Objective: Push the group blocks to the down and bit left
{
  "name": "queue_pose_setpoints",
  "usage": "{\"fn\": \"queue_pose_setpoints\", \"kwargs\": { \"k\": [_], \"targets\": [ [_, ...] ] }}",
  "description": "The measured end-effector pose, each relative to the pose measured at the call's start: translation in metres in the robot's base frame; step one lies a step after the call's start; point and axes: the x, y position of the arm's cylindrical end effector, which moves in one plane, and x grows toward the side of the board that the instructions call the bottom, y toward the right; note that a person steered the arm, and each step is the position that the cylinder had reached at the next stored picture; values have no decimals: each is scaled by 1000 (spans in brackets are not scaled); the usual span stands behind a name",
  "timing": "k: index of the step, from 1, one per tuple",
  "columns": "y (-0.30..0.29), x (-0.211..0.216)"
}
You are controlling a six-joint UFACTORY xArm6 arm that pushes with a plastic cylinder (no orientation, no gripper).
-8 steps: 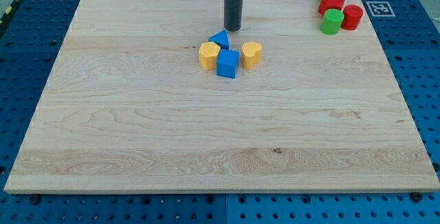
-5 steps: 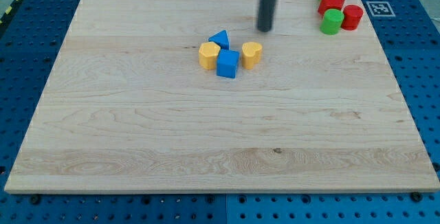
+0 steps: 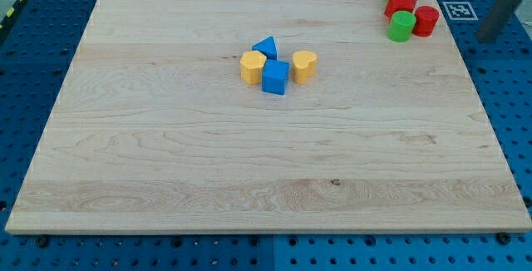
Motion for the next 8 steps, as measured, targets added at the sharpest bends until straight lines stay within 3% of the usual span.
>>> {"fn": "queue_pose_setpoints", "kwargs": {
  "k": [1, 2, 6, 8],
  "targets": [
    [-44, -67],
    [-79, -105],
    [-100, -70],
    [-158, -49]
  ]
}}
